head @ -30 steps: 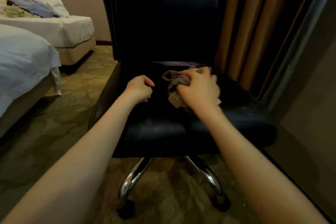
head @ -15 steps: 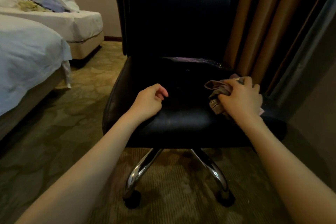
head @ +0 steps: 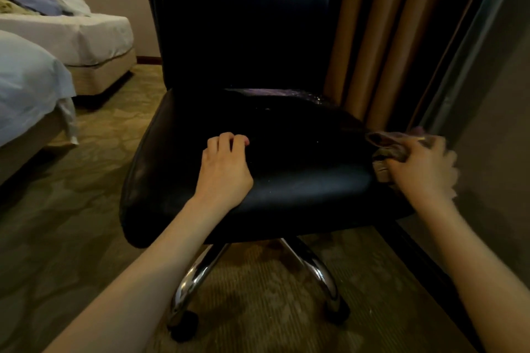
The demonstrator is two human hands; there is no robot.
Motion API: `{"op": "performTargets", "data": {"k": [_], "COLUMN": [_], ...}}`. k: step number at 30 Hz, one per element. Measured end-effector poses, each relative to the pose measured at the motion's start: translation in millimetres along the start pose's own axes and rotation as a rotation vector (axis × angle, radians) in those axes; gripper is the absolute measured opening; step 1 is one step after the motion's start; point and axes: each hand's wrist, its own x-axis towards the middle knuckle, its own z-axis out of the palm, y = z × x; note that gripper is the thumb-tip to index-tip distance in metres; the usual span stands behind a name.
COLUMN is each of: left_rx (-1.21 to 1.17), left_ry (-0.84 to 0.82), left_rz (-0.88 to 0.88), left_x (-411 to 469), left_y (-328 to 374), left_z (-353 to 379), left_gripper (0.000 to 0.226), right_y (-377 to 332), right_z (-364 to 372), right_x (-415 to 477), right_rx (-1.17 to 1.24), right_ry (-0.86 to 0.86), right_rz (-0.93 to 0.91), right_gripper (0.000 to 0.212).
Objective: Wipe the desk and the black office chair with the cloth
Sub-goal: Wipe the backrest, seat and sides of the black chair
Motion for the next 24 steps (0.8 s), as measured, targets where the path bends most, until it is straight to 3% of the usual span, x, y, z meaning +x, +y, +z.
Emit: {"op": "performTargets", "data": {"k": [4,8,15,19,24], "left_rx": [0.051,-0.079,-0.568,-0.534,-0.364], "left_ry": [-0.035,-0.050,0.274,0.305,0.203], "left_rz": [-0.084,-0.210,-0.411,-0.396,-0.324], "left_x": [3,15,22,21,19], "left_y": [9,18,7,0,-1], "left_z": [2,-3,-3,1,-1], "left_gripper": [0.048,0.049,0.036,0.030,0.037], "right_y": [24,-20,-184,-225,-180], "right_z": [-13,-18,8,32,38], "right_x": [16,4,-39,-55,-16], "right_rx": [0.005,0.144,0.239,0.205,0.143], "right_ry": [0.002,0.080,-0.016,-0.133,-0.104], "right_rz": [0.149,-0.035,-0.407,-0.555,-0.392], "right_gripper": [0.041,0.041,0.043,0.045,0.042]}}
